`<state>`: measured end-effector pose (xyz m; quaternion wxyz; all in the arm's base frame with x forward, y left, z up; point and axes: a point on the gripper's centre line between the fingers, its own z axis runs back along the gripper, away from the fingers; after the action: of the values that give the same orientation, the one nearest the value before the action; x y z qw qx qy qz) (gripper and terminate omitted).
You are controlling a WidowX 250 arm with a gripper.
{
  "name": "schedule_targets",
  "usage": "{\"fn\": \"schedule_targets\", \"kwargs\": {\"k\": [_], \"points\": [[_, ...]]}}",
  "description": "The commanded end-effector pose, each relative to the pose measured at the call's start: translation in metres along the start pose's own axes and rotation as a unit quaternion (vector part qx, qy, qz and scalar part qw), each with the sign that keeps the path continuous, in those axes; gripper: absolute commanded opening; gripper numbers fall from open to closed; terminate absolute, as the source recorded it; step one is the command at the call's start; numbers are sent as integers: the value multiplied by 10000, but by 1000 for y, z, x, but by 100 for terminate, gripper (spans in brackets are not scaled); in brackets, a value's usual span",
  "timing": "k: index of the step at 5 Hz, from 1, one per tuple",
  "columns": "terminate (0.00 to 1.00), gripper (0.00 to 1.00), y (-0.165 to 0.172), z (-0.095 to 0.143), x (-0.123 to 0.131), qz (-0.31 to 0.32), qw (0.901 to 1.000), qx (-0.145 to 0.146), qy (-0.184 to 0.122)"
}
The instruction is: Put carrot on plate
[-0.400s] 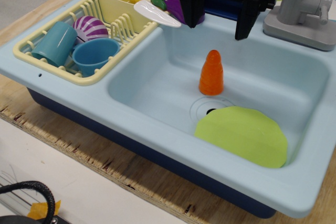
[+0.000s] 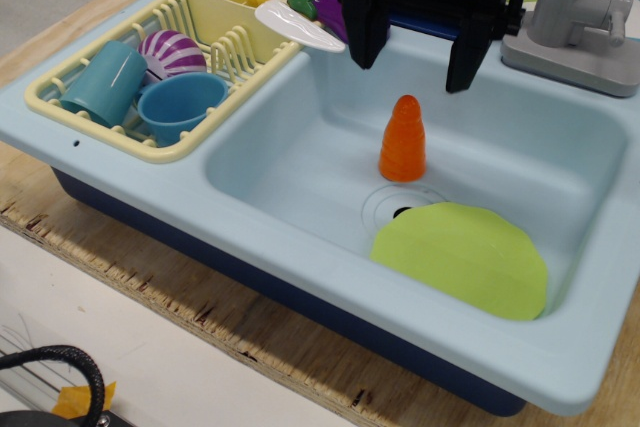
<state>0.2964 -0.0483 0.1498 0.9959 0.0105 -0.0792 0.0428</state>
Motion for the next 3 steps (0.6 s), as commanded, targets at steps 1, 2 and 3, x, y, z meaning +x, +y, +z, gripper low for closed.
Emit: {"fn": "schedule_targets", "kwargs": {"k": [1, 2, 3], "points": [[0, 100, 6, -5, 8, 62, 9999, -85, -103], [0, 100, 9, -19, 8, 105, 9997, -228, 14], [0, 100, 11, -28, 6, 119, 9995, -286, 78]]}}
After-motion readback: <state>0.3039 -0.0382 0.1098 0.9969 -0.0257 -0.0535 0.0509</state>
